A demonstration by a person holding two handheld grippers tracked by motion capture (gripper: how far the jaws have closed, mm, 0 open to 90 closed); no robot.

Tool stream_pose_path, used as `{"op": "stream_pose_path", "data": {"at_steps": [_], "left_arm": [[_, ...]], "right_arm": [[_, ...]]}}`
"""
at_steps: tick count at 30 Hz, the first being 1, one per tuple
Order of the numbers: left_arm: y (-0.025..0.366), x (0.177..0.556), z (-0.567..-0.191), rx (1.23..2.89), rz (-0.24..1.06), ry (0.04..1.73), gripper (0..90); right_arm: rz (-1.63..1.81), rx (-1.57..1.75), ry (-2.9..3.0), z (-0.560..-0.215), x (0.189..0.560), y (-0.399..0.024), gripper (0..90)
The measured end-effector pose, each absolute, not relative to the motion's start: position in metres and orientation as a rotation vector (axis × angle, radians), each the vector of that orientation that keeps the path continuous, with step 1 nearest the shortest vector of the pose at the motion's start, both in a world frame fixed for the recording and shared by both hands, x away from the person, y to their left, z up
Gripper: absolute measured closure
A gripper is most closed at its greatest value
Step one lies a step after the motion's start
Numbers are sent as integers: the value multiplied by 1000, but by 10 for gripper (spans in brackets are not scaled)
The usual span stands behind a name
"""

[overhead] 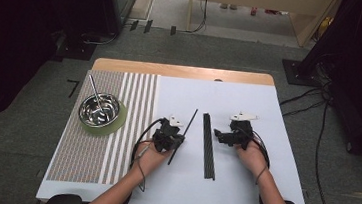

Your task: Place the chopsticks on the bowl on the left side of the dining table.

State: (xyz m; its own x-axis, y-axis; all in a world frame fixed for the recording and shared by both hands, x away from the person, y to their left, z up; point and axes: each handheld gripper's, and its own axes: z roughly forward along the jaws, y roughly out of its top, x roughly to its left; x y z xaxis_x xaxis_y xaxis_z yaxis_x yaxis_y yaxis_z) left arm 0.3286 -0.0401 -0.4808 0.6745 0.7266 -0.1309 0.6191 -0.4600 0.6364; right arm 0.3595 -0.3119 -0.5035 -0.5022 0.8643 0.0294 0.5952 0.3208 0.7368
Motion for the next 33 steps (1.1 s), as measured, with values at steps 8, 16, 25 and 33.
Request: {"op": "stream_pose_path", "data": {"at_steps": [8, 16, 25, 33], "left_arm": [[-29, 336, -479, 2225, 214, 1064, 860], [-21, 341, -478, 2231, 225, 1100, 865], [-12, 347, -477, 2238, 234, 1115, 864], [-12, 345, -480, 2212, 248, 1122, 864]], "right_arm": [[1000, 1298, 2222, -503, 359, -312, 136], [1000, 1298, 2222, -503, 359, -312, 136], [1000, 1298, 2222, -503, 359, -312, 136], [999, 1298, 2221, -503, 359, -312, 136]]}}
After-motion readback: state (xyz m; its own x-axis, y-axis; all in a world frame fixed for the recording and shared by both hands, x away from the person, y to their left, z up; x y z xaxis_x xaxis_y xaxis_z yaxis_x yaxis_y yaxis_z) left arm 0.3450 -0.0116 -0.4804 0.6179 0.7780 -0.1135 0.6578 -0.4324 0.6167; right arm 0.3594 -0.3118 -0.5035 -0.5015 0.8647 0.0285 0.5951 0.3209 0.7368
